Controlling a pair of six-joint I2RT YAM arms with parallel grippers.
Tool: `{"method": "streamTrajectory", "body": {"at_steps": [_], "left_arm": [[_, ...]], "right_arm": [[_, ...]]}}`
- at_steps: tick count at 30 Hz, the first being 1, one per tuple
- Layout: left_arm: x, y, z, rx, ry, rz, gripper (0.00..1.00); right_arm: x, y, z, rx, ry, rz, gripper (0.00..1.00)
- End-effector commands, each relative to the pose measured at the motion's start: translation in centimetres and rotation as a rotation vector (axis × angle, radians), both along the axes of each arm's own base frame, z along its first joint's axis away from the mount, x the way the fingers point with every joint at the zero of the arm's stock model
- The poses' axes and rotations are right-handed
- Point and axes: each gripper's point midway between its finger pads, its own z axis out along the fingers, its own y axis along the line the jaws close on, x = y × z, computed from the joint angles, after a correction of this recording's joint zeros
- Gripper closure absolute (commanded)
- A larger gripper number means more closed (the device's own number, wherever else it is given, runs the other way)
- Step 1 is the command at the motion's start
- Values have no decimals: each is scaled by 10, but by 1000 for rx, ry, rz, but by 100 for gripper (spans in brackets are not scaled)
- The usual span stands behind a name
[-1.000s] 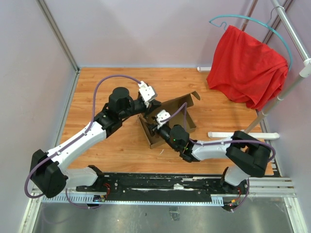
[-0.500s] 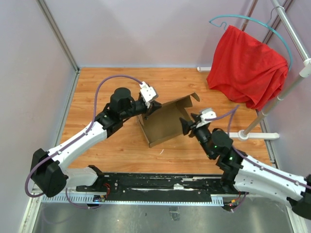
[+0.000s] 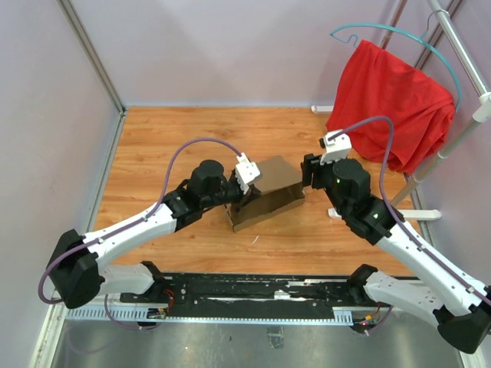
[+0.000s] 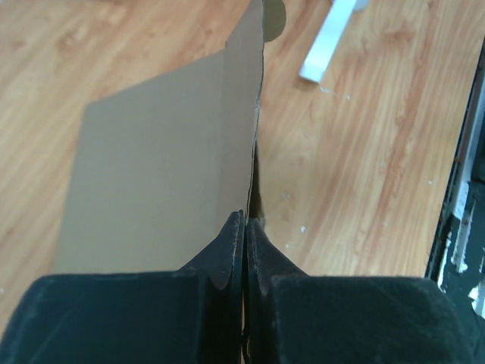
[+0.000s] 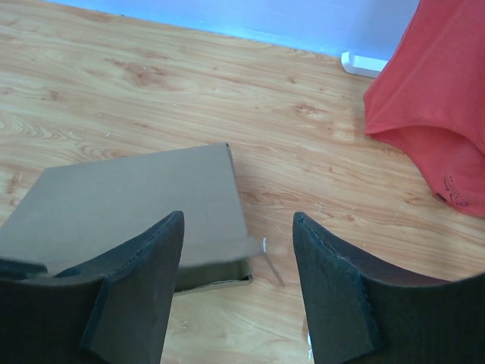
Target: Fold the paper box
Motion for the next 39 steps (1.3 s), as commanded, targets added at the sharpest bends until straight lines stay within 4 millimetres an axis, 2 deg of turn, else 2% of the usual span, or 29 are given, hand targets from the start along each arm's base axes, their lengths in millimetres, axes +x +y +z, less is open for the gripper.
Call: {"method": "streamTrajectory", "body": {"at_steps": [1,2,5,6,7,8,10,14,16,19,20,23,27,29,32,36,39], "left_arm": [[-12,1,-22,15,67,37,94],[-15,1,-30,24,89,43,86],[-24,3,-49,64,165,58,54],[-27,4,-52,69,187,63,48],[-29,5,-52,62,205,76,33],[-30,7,-49,44,213,103,26],[-35,12,-28,-31,199,135,22],[-35,40,15,-268,174,290,22],[-31,61,18,-389,200,415,30],[-18,96,2,-482,241,644,37],[-15,104,-7,-501,275,710,37],[-8,118,-37,-503,358,867,37],[-2,134,-72,-457,434,1050,45],[-1,136,-84,-442,464,1091,50],[1,125,-88,-416,466,1044,51],[6,120,-93,-363,448,1036,51],[8,121,-103,-313,442,1058,51]], "right_arm": [[5,2,2,1,90,24,38],[8,2,0,-3,110,24,37],[15,3,-7,-15,161,32,36],[18,3,-10,-18,176,32,35],[20,3,-13,-20,189,36,35],[22,4,-16,-21,203,40,34],[26,3,-23,-12,232,46,34],[42,1,-45,48,304,64,34],[50,5,-63,67,366,95,35],[63,12,-93,69,456,133,36],[64,17,-98,92,478,163,36],[74,17,-113,113,517,157,37],[92,-12,-131,83,533,14,39],[99,-23,-140,70,548,-28,41],[98,-19,-142,78,567,6,44],[91,-5,-134,124,528,94,46],[86,5,-135,132,541,163,45]]}}
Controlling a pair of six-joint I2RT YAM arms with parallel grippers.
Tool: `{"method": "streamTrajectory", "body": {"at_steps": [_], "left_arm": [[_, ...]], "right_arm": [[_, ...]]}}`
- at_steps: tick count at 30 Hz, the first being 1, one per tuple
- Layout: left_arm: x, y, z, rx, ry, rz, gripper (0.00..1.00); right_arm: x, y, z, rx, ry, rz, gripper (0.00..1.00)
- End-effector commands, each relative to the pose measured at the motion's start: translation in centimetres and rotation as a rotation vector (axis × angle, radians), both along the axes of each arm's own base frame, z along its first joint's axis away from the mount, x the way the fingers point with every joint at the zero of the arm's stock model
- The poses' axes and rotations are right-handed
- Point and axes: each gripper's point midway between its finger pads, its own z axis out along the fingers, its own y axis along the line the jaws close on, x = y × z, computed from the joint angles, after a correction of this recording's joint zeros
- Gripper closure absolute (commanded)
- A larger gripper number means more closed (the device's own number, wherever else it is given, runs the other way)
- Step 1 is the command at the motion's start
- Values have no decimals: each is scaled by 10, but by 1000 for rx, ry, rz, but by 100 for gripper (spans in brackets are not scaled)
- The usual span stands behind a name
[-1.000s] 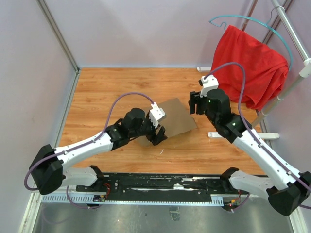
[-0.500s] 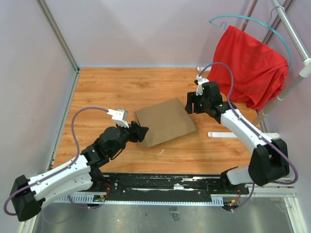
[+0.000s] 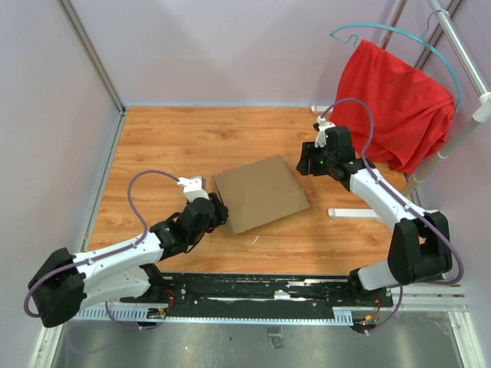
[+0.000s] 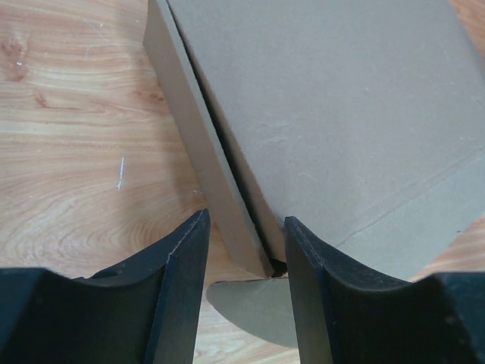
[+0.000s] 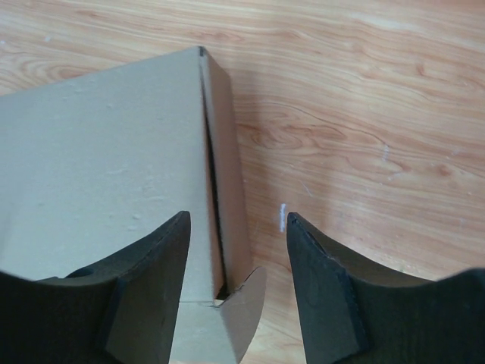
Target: Fold the paper box
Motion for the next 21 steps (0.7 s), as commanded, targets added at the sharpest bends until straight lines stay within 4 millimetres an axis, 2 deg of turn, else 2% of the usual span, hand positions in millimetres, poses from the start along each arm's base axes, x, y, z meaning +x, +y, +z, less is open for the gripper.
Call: {"method": "streamTrajectory", "body": {"at_steps": [1,3,8,12,17,21], "left_arm": [[13,1,5,24,-26,48,51],[13,3,-1,35,-22,54,51],[16,7,-10,73,-13,60,50],[21,8,-13,104,-12,60,46],[39,9,-18,158,4,53,42],[62,2,-22,168,25,24,42]], "right_arm": [[-4,19,9,73,-19,103,43],[-5,22,-2,71,27,123,41],[-12,25,-44,-29,196,165,39],[-15,32,-67,-86,249,192,39],[-18,36,-82,-119,285,209,41],[-18,34,-88,-138,298,203,44]]}}
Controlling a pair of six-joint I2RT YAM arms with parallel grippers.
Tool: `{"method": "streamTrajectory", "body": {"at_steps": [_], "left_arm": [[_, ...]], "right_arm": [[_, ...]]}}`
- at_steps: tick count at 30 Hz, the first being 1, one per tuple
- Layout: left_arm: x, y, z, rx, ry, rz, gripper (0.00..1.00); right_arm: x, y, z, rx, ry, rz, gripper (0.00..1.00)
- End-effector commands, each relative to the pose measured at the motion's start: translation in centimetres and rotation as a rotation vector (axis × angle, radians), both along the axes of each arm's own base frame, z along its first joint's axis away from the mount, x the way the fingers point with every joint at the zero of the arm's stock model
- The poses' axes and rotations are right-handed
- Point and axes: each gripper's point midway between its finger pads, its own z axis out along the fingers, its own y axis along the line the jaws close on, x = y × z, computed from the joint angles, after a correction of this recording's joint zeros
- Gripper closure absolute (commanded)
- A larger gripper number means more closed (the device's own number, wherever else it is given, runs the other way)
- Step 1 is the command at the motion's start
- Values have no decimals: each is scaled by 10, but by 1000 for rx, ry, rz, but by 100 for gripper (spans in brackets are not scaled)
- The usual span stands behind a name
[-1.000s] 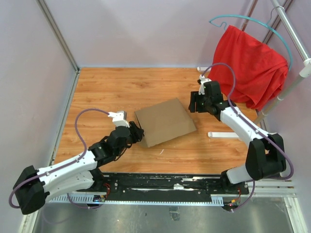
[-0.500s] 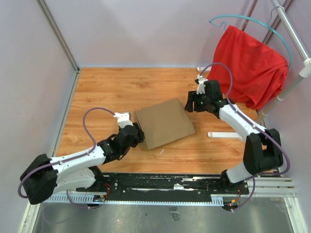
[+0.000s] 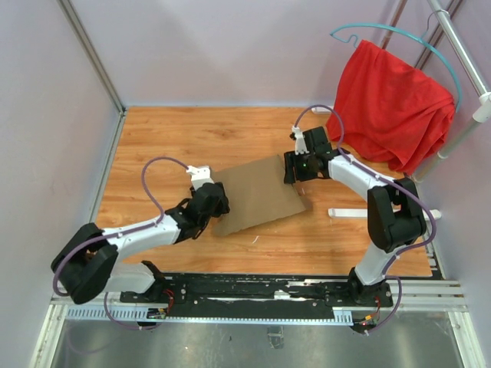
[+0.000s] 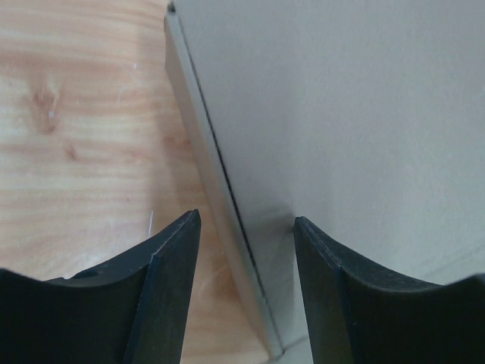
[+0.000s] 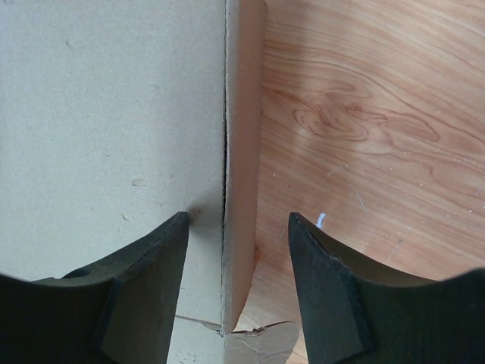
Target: Fold the paper box
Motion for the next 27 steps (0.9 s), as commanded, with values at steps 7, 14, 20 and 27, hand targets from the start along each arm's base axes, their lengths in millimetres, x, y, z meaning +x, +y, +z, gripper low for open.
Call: {"method": "streamTrajectory", "body": {"at_steps": [7,14,20,27], "left_arm": [[76,-23,29,32,-40,-61,43],[118,-36,49,25,-71,-84,45],[150,-42,47,16,-45,-102,45],[147,-7,82,76,-71,-31,33]], "right_arm": [[-10,-2,-16,-50,53,1,45],[-5,1,-10,-22,31,-23,45],[12,8,-2,-7,6,-36,45],[16,-17,40,-44,-111,-143,38]]}}
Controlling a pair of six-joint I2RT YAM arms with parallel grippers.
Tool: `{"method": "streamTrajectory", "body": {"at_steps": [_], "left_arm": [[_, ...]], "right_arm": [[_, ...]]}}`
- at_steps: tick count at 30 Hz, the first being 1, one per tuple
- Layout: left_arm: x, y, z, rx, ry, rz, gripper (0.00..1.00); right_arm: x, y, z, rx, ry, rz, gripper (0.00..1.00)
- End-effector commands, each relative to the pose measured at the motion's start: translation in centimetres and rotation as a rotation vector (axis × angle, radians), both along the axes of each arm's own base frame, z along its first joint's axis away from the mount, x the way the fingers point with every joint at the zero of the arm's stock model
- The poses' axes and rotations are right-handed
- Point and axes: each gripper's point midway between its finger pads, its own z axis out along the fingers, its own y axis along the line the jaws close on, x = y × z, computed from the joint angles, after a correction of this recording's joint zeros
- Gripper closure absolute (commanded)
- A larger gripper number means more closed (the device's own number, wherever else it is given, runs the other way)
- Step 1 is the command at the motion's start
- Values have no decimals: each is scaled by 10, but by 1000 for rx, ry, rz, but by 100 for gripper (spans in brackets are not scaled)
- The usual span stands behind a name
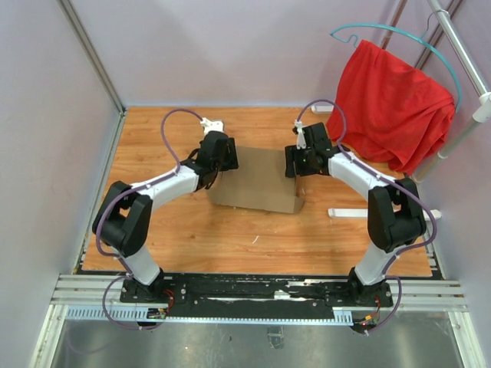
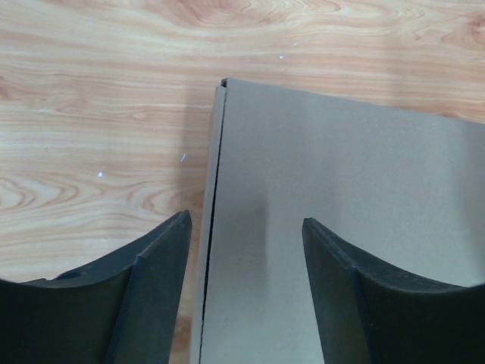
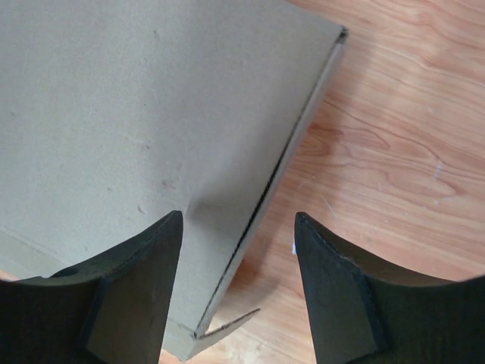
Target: Fold the paper box
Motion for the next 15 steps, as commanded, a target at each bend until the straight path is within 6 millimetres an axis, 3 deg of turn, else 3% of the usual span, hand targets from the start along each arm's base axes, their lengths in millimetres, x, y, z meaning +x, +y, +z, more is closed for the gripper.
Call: {"method": "streamTrajectory", "body": {"at_steps": [1,4,7,8,11,13,15], "left_arm": [[-9,22,48,2,-70,18,30],[-38,38,59,-20,-107,18,20],[-74,51,50,-137,-136,52,15],[-85,54,45,-197,-145,70,15],[-112,51,42,-343,-201,19,8],[-126,48,40,-386,-255,-43,1],[-127,49,44,-395,-302,-56,1]], "right_arm": [[-7,-18,34,-12,-74,-89,37],[-23,-28,48,21,-97,-157,34],[-45,-26,55,153,-38,-271,35],[-55,-18,59,198,-26,-194,33],[-83,1,58,306,3,-44,22],[-94,10,51,352,-15,3,0],[-97,-3,38,244,-17,-55,2]]}}
